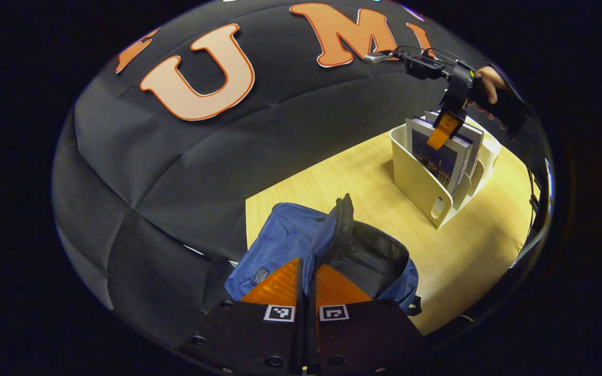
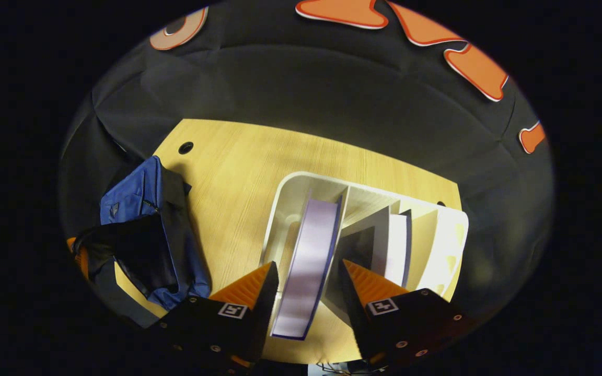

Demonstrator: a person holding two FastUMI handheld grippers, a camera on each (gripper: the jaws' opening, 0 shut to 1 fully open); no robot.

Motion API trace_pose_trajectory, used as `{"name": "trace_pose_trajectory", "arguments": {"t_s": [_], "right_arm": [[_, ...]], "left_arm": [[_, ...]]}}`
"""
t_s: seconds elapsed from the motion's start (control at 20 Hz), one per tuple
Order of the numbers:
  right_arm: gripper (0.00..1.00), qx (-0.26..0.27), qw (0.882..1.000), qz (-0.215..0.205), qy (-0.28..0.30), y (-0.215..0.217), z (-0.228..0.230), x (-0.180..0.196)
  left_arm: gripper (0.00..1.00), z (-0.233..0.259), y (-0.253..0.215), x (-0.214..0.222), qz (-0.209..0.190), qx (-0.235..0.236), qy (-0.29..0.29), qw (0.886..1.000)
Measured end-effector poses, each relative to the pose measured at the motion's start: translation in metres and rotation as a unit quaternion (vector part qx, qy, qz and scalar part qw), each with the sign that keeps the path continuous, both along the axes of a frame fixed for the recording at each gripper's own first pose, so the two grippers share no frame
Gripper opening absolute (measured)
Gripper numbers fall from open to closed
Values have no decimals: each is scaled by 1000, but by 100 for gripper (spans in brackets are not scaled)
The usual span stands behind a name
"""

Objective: Open the schoolbag, grab two books from the bookshelf and put them into the schoolbag.

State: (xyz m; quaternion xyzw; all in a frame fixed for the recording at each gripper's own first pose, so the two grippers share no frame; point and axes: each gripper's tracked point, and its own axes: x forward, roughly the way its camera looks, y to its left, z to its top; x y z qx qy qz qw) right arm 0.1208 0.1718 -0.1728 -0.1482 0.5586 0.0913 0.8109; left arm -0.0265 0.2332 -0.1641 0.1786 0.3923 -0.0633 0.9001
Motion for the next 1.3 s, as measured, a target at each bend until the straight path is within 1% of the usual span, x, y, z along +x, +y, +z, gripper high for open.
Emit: {"name": "trace_pose_trajectory", "arguments": {"t_s": [0.05, 0.1, 0.15, 0.3, 0.35, 0.4, 0.45, 0.5, 0.6, 0.65, 0.7, 0.8, 0.95, 1.05, 1.15, 1.25, 1.3], "right_arm": [[61, -6, 1000, -6, 14, 2, -5, -2], [57, -15, 999, -10, 29, -1, -7, -3], [48, -19, 999, -19, 41, -3, -13, -3], [42, -6, 996, -52, 78, 0, -16, -6], [39, 1, 995, -54, 87, 1, -16, -8], [29, 4, 994, -56, 89, 0, -13, -10], [43, 6, 995, -51, 84, 0, -9, -11], [35, 7, 996, -48, 76, -2, -2, -12], [33, 17, 997, -55, 54, -6, 15, -16], [41, 28, 997, -60, 45, -8, 25, -18], [33, 43, 996, -64, 37, -10, 36, -21], [32, 76, 994, -70, 18, -12, 61, -28], [32, 123, 989, -79, -25, -22, 102, -41], [32, 154, 983, -89, -52, -28, 125, -50], [32, 192, 974, -98, -74, -28, 147, -62], [32, 239, 961, -104, -88, -21, 161, -73], [32, 269, 953, -110, -90, -11, 164, -81]], "left_arm": [[3, 0, 0, 0, -3, -1, 0, 1000], [3, 0, 0, 0, -6, -3, 2, 1000], [3, 1, -1, 0, -8, -4, 3, 1000], [3, 1, 0, 3, -14, -4, 2, 1000], [3, 1, 0, 4, -14, -5, 2, 1000], [3, 1, 1, 4, -14, -5, 2, 1000], [3, 1, 1, 5, -16, -6, 3, 1000], [3, 0, 2, 5, -18, -5, 5, 1000], [3, 4, 3, 9, -23, -1, 4, 1000], [3, 6, 2, 12, -26, -1, 2, 1000], [3, 6, 4, 13, -27, -2, 5, 1000], [3, 9, 4, 20, -26, -9, 6, 1000], [3, 18, 0, 30, -24, -30, 7, 999], [3, 22, -3, 38, -20, -43, 8, 999], [3, 24, -12, 42, -19, -61, 10, 998], [3, 26, -17, 46, -19, -70, 14, 997], [3, 26, -20, 47, -18, -75, 16, 997]]}}
